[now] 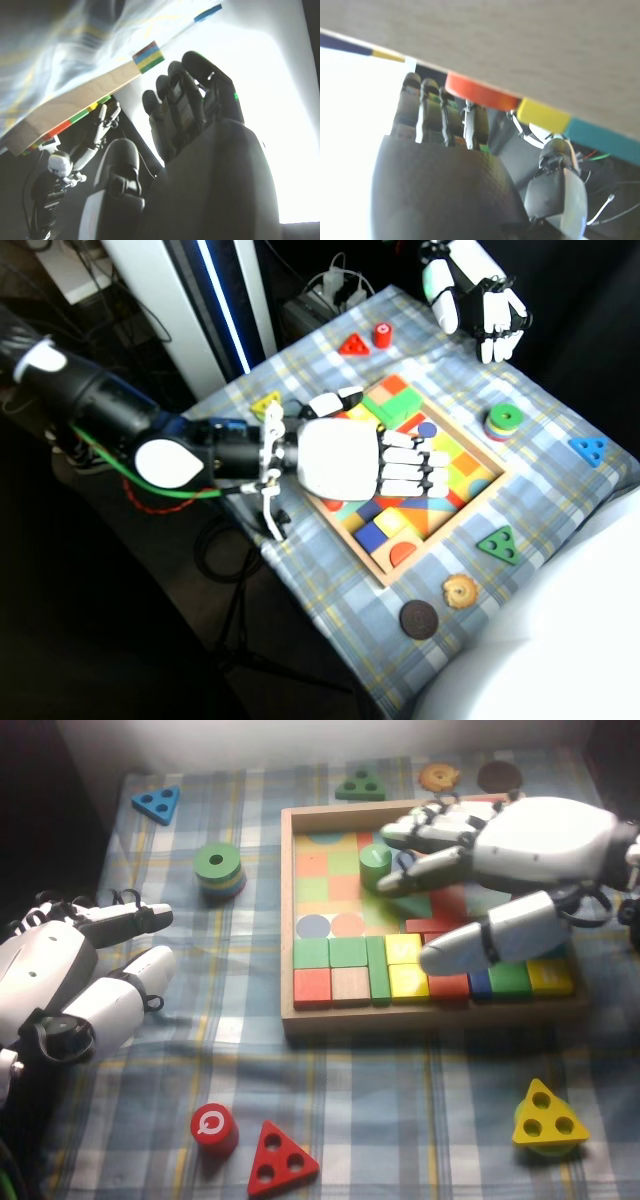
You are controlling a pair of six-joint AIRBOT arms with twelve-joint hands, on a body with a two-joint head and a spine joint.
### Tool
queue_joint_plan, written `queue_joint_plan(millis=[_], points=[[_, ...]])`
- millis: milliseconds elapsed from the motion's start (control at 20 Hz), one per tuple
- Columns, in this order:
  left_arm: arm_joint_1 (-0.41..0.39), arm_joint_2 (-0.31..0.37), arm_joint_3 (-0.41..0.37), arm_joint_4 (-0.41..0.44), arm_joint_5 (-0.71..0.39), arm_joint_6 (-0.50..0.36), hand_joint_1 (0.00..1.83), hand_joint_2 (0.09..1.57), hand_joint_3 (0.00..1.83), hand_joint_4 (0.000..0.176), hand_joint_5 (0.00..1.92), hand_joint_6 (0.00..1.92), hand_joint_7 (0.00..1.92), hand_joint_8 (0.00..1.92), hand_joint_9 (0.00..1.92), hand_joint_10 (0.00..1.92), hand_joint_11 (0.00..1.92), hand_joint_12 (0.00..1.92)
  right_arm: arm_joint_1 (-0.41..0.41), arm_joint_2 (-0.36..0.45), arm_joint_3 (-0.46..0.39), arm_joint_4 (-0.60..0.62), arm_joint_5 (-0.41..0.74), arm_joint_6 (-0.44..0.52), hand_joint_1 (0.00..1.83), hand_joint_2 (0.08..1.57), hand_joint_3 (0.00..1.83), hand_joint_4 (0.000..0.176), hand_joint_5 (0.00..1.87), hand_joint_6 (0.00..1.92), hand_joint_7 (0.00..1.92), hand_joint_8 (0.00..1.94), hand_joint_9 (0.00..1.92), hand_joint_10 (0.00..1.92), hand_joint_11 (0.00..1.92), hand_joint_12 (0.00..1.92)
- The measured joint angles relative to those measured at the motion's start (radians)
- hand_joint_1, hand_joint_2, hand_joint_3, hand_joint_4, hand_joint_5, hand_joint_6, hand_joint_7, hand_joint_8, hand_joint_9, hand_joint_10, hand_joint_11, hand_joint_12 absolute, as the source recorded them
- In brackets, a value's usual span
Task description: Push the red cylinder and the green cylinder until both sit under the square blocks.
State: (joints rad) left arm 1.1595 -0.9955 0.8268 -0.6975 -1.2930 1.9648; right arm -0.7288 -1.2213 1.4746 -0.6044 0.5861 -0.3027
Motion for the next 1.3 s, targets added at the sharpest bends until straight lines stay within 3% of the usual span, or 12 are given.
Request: queue_joint_plan(millis=[50, 100, 250, 300, 450, 500, 600, 800, 850, 950, 1100, 1300], points=[[0.000, 0.000, 0.000, -0.003, 0.000, 0.000, 0.33, 1.54, 0.00, 0.000, 0.60, 0.00, 0.51, 0.00, 0.42, 0.01, 0.00, 1.08, 0.000, 0.014, -0.002, 0.000, -0.008, 0.000, 0.00, 0.95, 0.00, 0.056, 0.40, 0.01, 0.00, 0.00, 0.00, 0.00, 0.00, 0.00], [0.000, 0.000, 0.000, -0.002, 0.000, 0.000, 0.33, 1.54, 0.00, 0.000, 0.59, 0.00, 0.51, 0.00, 0.42, 0.01, 0.00, 1.12, 0.000, 0.018, -0.002, 0.003, -0.013, 0.000, 0.00, 0.95, 0.00, 0.081, 0.40, 0.01, 0.00, 0.00, 0.00, 0.00, 0.00, 0.00], [0.000, 0.000, 0.000, -0.002, 0.000, 0.000, 0.36, 1.52, 0.00, 0.000, 0.61, 0.00, 0.53, 0.00, 0.45, 0.03, 0.00, 1.31, -0.003, 0.044, -0.029, 0.007, -0.022, 0.000, 0.00, 0.97, 0.01, 0.060, 0.39, 0.00, 0.00, 0.00, 0.00, 0.00, 0.00, 0.00], [0.000, 0.000, 0.000, -0.006, 0.000, 0.000, 0.39, 1.52, 0.00, 0.000, 0.62, 0.00, 0.53, 0.00, 0.45, 0.03, 0.00, 1.29, -0.006, 0.043, -0.031, 0.011, -0.015, 0.000, 0.00, 0.98, 0.01, 0.066, 0.40, 0.00, 0.00, 0.00, 0.00, 0.00, 0.00, 0.00], [0.000, 0.000, 0.000, -0.007, 0.000, 0.000, 0.35, 1.51, 0.00, 0.000, 0.62, 0.00, 0.53, 0.00, 0.45, 0.04, 0.00, 1.34, -0.005, 0.042, -0.031, 0.031, 0.000, -0.010, 0.00, 0.99, 0.01, 0.031, 0.38, 0.00, 0.00, 0.00, 0.00, 0.00, 0.00, 0.00], [0.000, 0.000, 0.000, -0.009, 0.000, 0.000, 0.35, 1.51, 0.00, 0.000, 0.62, 0.00, 0.53, 0.00, 0.45, 0.05, 0.00, 1.35, 0.001, 0.042, -0.030, 0.034, 0.005, -0.011, 0.00, 1.00, 0.02, 0.059, 0.37, 0.00, 0.00, 0.00, 0.00, 0.00, 0.00, 0.00], [0.000, 0.000, 0.000, -0.009, 0.000, 0.000, 0.32, 1.52, 0.00, 0.000, 0.61, 0.00, 0.52, 0.00, 0.45, 0.05, 0.00, 1.33, 0.019, 0.042, -0.026, 0.034, 0.010, -0.017, 0.00, 1.01, 0.02, 0.073, 0.37, 0.00, 0.00, 0.00, 0.00, 0.00, 0.00, 0.00], [0.000, 0.000, 0.000, -0.006, 0.000, 0.000, 0.38, 1.51, 0.00, 0.000, 0.66, 0.01, 0.56, 0.01, 0.46, 0.13, 0.00, 1.53, 0.053, 0.002, 0.028, 0.061, 0.032, -0.024, 0.00, 0.99, 0.00, 0.168, 0.40, 0.01, 0.00, 0.00, 0.00, 0.00, 0.00, 0.00], [0.000, 0.000, 0.000, -0.006, 0.000, 0.000, 0.37, 1.52, 0.00, 0.000, 0.65, 0.00, 0.55, 0.00, 0.36, 0.32, 0.00, 1.53, 0.053, -0.018, 0.040, 0.052, 0.027, -0.024, 0.00, 1.02, 0.02, 0.168, 0.39, 0.01, 0.00, 0.00, 0.00, 0.00, 0.00, 0.00], [0.000, 0.000, 0.000, -0.006, 0.000, 0.000, 0.35, 1.52, 0.00, 0.000, 0.63, 0.00, 0.54, 0.00, 0.25, 0.54, 0.00, 1.42, 0.053, -0.045, 0.059, 0.037, 0.023, -0.024, 0.00, 1.03, 0.00, 0.108, 0.36, 0.00, 0.05, 0.00, 0.06, 0.01, 0.09, 0.05], [0.000, 0.000, 0.000, -0.008, 0.000, -0.003, 0.37, 1.52, 0.00, 0.000, 0.62, 0.00, 0.53, 0.00, 0.21, 0.59, 0.00, 1.41, 0.053, -0.055, 0.077, 0.044, 0.021, -0.024, 0.00, 0.98, 0.00, 0.139, 0.33, 0.00, 0.00, 0.00, 0.00, 0.00, 0.00, 0.00], [0.000, 0.000, 0.000, -0.003, 0.000, -0.005, 0.33, 1.52, 0.00, 0.000, 0.60, 0.00, 0.52, 0.00, 0.21, 0.57, 0.00, 1.29, 0.053, -0.066, 0.096, 0.047, 0.002, -0.024, 0.00, 0.97, 0.00, 0.134, 0.35, 0.01, 0.00, 0.00, 0.00, 0.00, 0.00, 0.00]])
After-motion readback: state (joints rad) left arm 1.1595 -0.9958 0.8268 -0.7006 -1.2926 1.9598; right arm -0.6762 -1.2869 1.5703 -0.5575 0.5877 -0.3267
